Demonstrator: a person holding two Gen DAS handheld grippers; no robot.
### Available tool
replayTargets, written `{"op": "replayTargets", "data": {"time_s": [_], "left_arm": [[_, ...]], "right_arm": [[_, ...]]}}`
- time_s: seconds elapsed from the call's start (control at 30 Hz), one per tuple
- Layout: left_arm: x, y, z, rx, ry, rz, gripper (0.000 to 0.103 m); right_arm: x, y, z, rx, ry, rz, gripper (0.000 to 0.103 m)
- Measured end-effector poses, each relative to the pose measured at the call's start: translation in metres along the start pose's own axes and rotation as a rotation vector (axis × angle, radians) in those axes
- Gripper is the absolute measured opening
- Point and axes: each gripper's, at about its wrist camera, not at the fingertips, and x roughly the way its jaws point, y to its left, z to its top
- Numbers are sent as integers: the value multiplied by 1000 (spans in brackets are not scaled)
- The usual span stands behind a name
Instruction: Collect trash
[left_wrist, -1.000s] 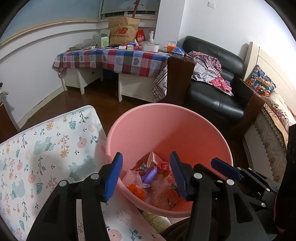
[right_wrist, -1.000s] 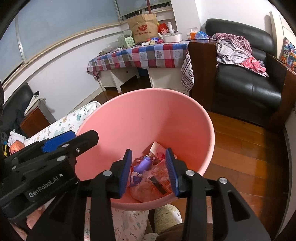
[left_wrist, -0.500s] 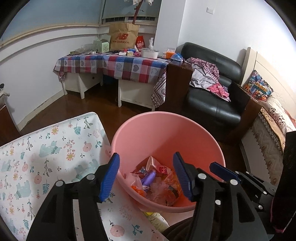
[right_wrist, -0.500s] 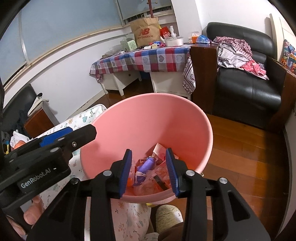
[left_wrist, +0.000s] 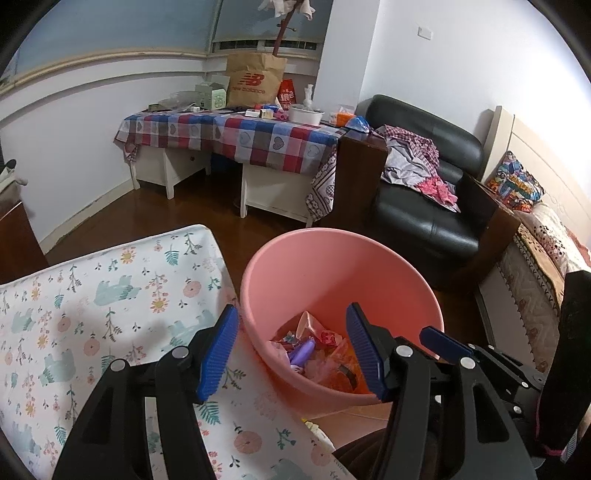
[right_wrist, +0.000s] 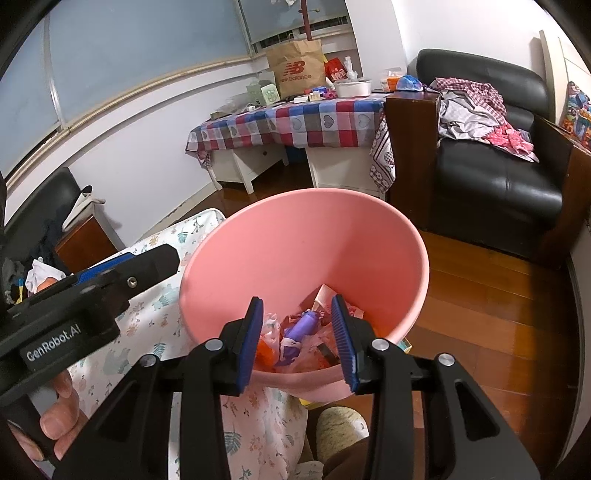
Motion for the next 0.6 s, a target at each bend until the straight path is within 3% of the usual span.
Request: {"op": "replayTargets", "data": {"time_s": [0.6], "left_arm": [[-36, -1, -10, -14, -15, 47, 60]], "right_arm": [[-18, 15, -7, -14, -10, 30, 39]]}}
